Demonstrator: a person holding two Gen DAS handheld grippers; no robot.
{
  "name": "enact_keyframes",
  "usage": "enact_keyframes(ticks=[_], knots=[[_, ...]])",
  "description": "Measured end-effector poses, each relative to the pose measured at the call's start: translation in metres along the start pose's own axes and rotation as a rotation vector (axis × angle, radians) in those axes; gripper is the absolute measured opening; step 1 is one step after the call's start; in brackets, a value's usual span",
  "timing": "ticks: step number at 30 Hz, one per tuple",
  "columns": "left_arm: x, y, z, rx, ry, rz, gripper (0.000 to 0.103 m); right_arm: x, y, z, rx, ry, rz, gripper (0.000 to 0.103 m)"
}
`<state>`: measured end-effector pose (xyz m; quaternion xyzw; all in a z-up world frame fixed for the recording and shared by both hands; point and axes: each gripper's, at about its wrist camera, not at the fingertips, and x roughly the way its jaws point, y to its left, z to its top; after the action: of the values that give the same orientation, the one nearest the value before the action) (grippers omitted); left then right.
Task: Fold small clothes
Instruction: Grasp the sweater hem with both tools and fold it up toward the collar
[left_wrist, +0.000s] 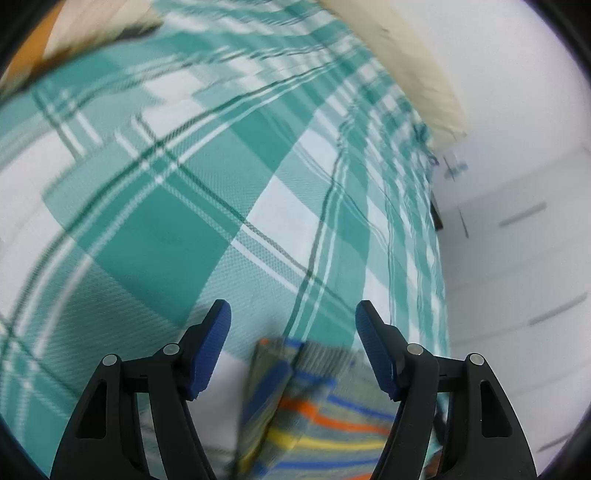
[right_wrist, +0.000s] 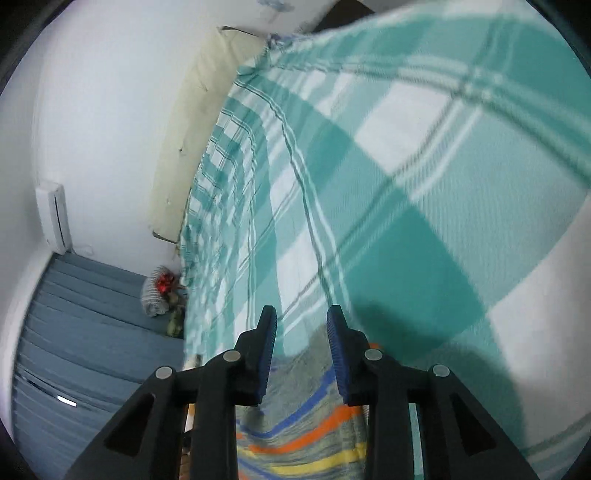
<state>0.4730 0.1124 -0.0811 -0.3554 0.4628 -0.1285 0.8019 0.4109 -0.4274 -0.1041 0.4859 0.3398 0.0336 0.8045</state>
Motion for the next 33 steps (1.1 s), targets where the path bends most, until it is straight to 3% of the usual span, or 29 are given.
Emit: enact_keyframes(ticks=[2, 4, 6, 7, 8, 9, 10, 11, 12, 13, 14, 15, 17, 20, 22, 24, 26, 27, 28, 29, 33], knots=[[-0.010, -0.012, -0.018, 0.119, 0.011, -0.002, 0.071, -0.008, 0.013, -0.002, -0.100, 0.011, -0.044, 0.030], [-0.020, -0.024, -0.043, 0.285, 0.034, 0.005, 0.078, -0.015, 0.030, -0.017, -0.250, 0.059, -0.111, 0.031], [-0.012, -0.041, -0.073, 0.470, 0.052, 0.068, 0.083, -0.021, 0.051, -0.049, -0.454, 0.134, -0.159, 0.031], [-0.004, -0.048, -0.083, 0.552, 0.058, 0.119, 0.083, -0.020, 0.057, -0.061, -0.534, 0.165, -0.176, 0.030], [0.008, -0.049, -0.090, 0.619, 0.052, 0.219, 0.080, -0.017, 0.064, -0.079, -0.628, 0.209, -0.190, 0.030], [0.021, -0.043, -0.087, 0.629, 0.038, 0.370, 0.075, -0.013, 0.068, -0.096, -0.702, 0.252, -0.197, 0.032], [0.030, -0.028, -0.075, 0.556, 0.035, 0.463, 0.072, -0.009, 0.067, -0.109, -0.756, 0.284, -0.218, 0.033], [0.026, -0.007, -0.061, 0.421, 0.026, 0.436, 0.072, -0.004, 0.059, -0.120, -0.807, 0.310, -0.288, 0.033], [0.019, 0.005, -0.052, 0.325, 0.006, 0.399, 0.072, 0.000, 0.046, -0.124, -0.830, 0.320, -0.397, 0.026], [0.008, 0.015, -0.046, 0.250, -0.023, 0.386, 0.070, -0.006, 0.033, -0.120, -0.794, 0.299, -0.450, 0.017], [-0.006, 0.021, -0.042, 0.216, -0.056, 0.416, 0.070, -0.017, 0.029, -0.118, -0.768, 0.277, -0.445, 0.018], [-0.011, 0.021, -0.042, 0.227, -0.063, 0.424, 0.071, -0.027, 0.029, -0.117, -0.765, 0.239, -0.488, 0.029], [-0.029, 0.019, -0.047, 0.275, -0.066, 0.424, 0.071, -0.049, 0.036, -0.121, -0.801, 0.185, -0.524, 0.029], [-0.058, 0.007, -0.078, 0.344, -0.077, 0.311, 0.073, -0.068, 0.055, -0.140, -0.849, 0.208, -0.428, 0.030], [-0.069, 0.001, -0.109, 0.391, -0.039, 0.225, 0.076, -0.069, 0.060, -0.160, -0.874, 0.266, -0.347, 0.036], [-0.079, 0.005, -0.149, 0.420, 0.012, 0.220, 0.076, -0.066, 0.050, -0.178, -0.846, 0.325, -0.323, 0.038], [-0.093, 0.011, -0.186, 0.429, 0.039, 0.227, 0.076, -0.065, 0.022, -0.192, -0.815, 0.359, -0.409, 0.036], [-0.099, 0.012, -0.199, 0.438, 0.039, 0.227, 0.076, -0.071, 0.016, -0.195, -0.811, 0.343, -0.416, 0.035], [-0.108, 0.014, -0.216, 0.456, 0.028, 0.235, 0.078, -0.083, 0.014, -0.199, -0.813, 0.299, -0.445, 0.045], [-0.117, 0.014, -0.233, 0.468, 0.012, 0.243, 0.084, -0.092, 0.013, -0.203, -0.810, 0.270, -0.498, 0.048], [-0.124, 0.013, -0.273, 0.508, -0.006, 0.235, 0.087, -0.134, 0.011, -0.220, -0.758, 0.204, -0.456, 0.058]])
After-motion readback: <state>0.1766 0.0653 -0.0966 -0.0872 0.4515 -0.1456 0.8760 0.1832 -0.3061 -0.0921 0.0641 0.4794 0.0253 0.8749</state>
